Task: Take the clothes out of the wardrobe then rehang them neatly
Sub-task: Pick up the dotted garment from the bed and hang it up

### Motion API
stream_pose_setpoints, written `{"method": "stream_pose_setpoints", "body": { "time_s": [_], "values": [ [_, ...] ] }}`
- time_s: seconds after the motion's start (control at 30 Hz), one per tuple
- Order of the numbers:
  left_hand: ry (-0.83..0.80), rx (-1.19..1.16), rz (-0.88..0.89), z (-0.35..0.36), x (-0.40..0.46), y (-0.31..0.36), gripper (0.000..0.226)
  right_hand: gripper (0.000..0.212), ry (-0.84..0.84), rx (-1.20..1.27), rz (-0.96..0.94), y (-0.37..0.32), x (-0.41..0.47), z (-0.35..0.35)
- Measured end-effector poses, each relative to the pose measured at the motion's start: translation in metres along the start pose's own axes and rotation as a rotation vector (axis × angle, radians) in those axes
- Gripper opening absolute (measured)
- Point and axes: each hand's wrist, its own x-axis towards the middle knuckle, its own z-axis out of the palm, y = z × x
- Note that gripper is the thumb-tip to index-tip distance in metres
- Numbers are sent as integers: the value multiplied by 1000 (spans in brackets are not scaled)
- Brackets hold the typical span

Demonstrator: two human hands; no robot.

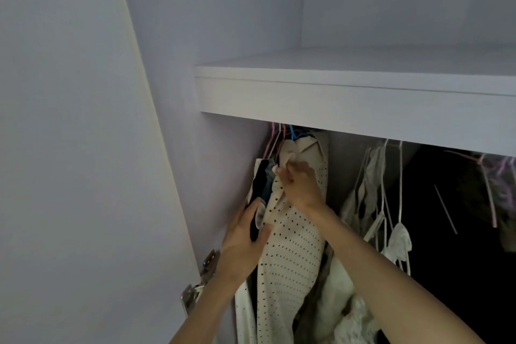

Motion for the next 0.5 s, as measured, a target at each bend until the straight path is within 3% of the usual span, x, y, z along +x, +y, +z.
{"method": "stream_pose_setpoints", "body": {
  "time_s": [0.1,0.17,0.27,0.5],
  "values": [
    [-9,-47,-17,-7,-1,3,57,45,221,58,3,1,-9,-16],
    [-12,-76,-47,-10,-1,2,58,59,142,85,-47,-1,-8,-17],
    [-15,-113,-80,-10,0,-2,54,59,-82,136,-112,-4,1,-2],
    [5,-229,-202,-2,0,-5,52,55,-100,470,12,-13,1,16]
  ]
}}
